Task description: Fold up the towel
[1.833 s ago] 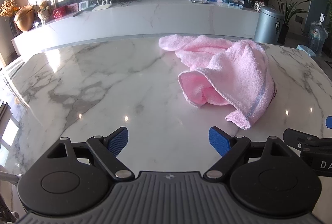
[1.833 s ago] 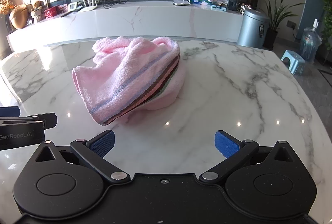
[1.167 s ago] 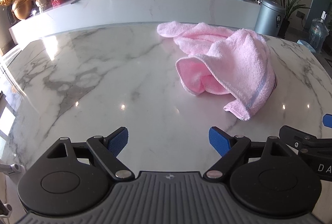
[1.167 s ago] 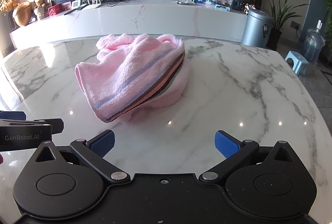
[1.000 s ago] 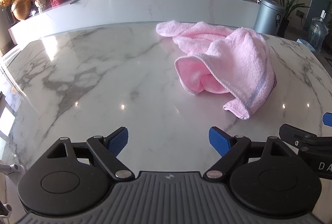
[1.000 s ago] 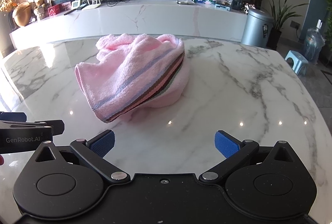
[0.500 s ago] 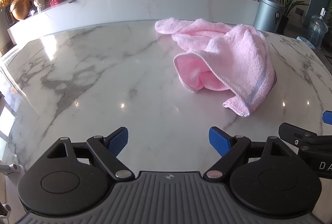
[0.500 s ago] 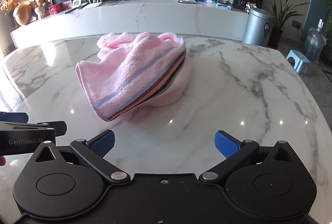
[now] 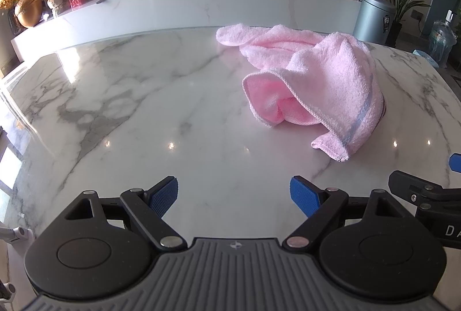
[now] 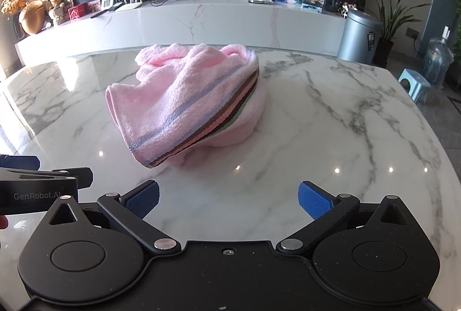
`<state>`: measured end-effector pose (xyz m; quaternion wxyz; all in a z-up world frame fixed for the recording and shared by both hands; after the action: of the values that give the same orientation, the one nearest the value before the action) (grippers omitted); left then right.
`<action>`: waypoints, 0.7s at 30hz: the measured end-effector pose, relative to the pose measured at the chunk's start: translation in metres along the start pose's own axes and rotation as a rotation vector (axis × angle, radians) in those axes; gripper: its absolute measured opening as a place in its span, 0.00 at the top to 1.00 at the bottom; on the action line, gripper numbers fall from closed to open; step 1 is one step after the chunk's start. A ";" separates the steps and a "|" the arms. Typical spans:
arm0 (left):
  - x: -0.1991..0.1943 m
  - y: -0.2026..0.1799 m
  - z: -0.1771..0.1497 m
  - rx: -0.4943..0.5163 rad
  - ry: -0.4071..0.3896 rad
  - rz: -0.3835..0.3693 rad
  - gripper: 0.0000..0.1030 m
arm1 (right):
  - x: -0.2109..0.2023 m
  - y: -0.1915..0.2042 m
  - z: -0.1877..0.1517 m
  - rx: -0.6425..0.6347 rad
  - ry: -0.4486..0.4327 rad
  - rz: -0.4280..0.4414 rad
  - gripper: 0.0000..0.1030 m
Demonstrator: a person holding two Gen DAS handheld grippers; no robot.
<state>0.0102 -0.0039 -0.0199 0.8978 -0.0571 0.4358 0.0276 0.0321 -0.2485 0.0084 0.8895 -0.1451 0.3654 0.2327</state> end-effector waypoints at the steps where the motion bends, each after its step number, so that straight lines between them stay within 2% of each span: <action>1: 0.000 0.000 0.000 0.000 0.000 0.000 0.17 | 0.000 0.000 0.000 0.000 0.000 0.001 0.00; 21: 0.002 0.002 -0.003 0.018 -0.001 -0.003 0.17 | 0.001 0.002 0.001 -0.003 0.006 0.010 0.00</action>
<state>0.0089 -0.0028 -0.0232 0.8985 -0.0496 0.4355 0.0224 0.0319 -0.2460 0.0081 0.8870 -0.1452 0.3685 0.2374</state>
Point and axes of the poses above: each gripper's, at about its wrist camera, not at the fingertips, and x roughly the way its jaws point, y to its left, z to its top, the point moved 1 cm from there along x, roughly the way its jaws point, and after that the axes turned 7 degrees about -x, right-handed, at the moved point
